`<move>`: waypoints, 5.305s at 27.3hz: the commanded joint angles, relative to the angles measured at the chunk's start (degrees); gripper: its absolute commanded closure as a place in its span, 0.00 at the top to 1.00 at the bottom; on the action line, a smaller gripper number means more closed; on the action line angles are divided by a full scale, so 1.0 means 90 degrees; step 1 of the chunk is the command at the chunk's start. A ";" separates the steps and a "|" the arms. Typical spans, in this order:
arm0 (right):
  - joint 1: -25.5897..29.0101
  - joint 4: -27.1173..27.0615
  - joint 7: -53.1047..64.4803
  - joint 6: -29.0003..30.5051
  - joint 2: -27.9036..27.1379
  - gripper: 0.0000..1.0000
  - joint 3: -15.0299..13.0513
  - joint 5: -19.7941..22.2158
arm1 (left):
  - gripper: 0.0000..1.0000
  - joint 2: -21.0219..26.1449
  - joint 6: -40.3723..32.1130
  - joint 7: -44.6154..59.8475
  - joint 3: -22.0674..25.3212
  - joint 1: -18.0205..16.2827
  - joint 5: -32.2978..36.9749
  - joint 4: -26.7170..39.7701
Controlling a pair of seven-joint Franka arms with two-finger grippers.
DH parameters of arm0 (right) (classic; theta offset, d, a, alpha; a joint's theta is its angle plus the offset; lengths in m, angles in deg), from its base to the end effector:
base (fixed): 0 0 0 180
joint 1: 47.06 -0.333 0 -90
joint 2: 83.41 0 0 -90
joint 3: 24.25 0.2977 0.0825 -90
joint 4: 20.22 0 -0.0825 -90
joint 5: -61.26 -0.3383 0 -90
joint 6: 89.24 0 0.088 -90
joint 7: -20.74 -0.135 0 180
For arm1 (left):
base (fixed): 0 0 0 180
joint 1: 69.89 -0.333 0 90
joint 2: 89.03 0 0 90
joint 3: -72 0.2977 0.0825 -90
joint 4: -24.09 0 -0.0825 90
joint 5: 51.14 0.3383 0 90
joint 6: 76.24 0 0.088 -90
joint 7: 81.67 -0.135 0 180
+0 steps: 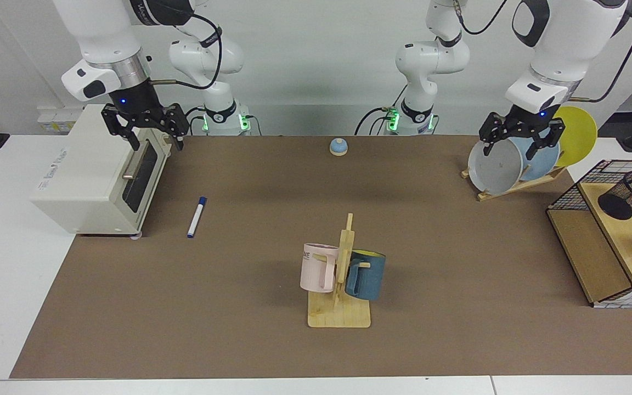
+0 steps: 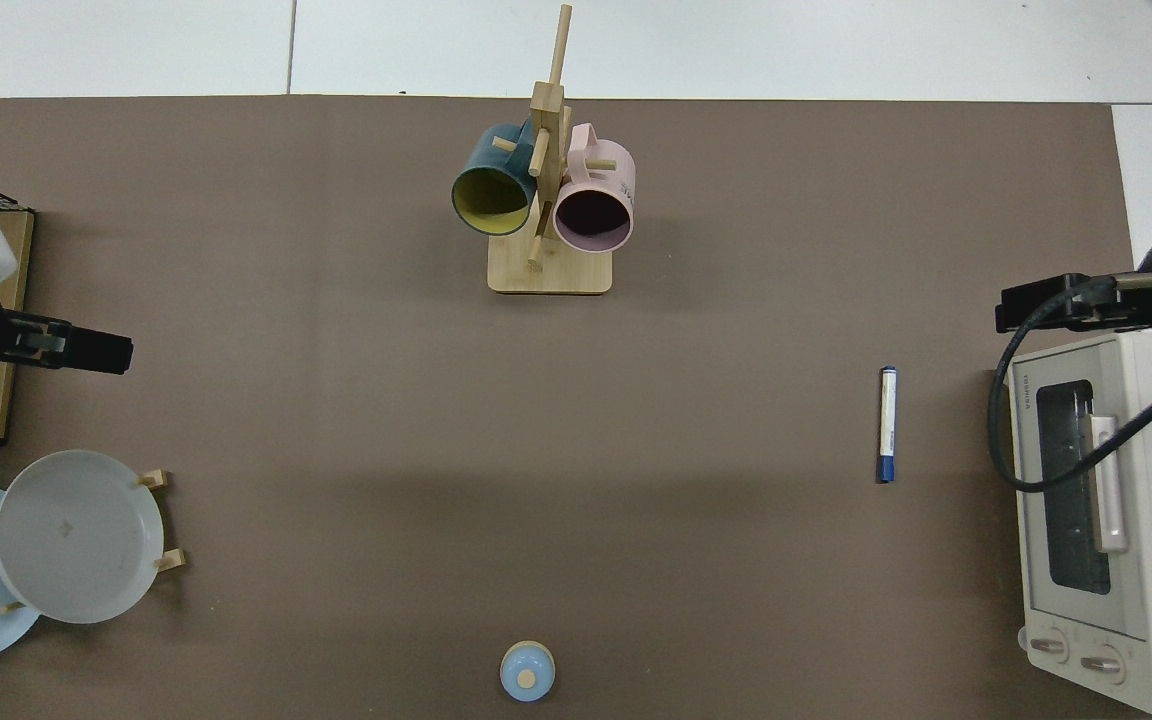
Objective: Put markers into pen holder
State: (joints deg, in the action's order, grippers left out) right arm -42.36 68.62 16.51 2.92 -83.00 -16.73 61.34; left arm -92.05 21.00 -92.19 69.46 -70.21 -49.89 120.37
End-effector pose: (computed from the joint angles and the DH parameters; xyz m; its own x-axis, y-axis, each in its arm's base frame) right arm 0.5123 0.0253 0.5940 0.9976 -0.0246 0.0650 -0.0245 -0.9997 -0.0025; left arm 0.5060 -0.0175 0.5692 0.9727 -0.2232 0.0638 -0.2212 -0.9745 -0.0364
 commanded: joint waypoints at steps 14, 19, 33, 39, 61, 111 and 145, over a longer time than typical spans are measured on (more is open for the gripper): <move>0.0035 0.0665 0.0049 0.0676 0.0257 1.00 0.0014 -0.0361 | 1.00 -0.0143 -0.0111 -0.0003 0.0127 0.0094 0.0057 -0.0024; 0.0025 0.0822 0.0049 0.0892 0.0053 1.00 0.0024 -0.0312 | 1.00 -0.0192 -0.0111 -0.0003 0.0117 0.0094 0.0057 0.0006; -0.0110 0.1574 -0.0389 0.2073 -0.0533 1.00 0.0014 -0.0079 | 1.00 -0.0211 -0.0111 -0.0033 0.0107 0.0113 -0.0002 0.0054; -0.0209 0.1945 -0.0673 0.2806 -0.0787 1.00 0.0014 0.0206 | 1.00 -0.0211 -0.0101 -0.0033 0.0107 0.0142 -0.0002 0.0113; 0.0220 0.3468 -0.0663 0.4271 -0.1412 1.00 0.0014 0.0713 | 1.00 -0.0221 -0.0033 -0.0042 0.0117 0.0142 -0.0002 0.0338; -0.0999 0.2297 -0.3426 0.2836 -0.0846 0.00 0.0034 -0.0106 | 1.00 -0.0172 0.0085 -0.3995 -0.0039 0.0191 0.0008 0.0328; -0.2875 0.1213 -1.0857 0.2737 -0.0778 0.00 0.0083 -0.1269 | 1.00 -0.0787 0.1354 -0.7552 -0.0274 0.0679 -0.2501 0.1977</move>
State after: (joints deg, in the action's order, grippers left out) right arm -66.52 80.33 -75.38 24.39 -89.50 -15.84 51.19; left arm -94.33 28.42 -159.63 66.18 -66.76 -68.83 131.00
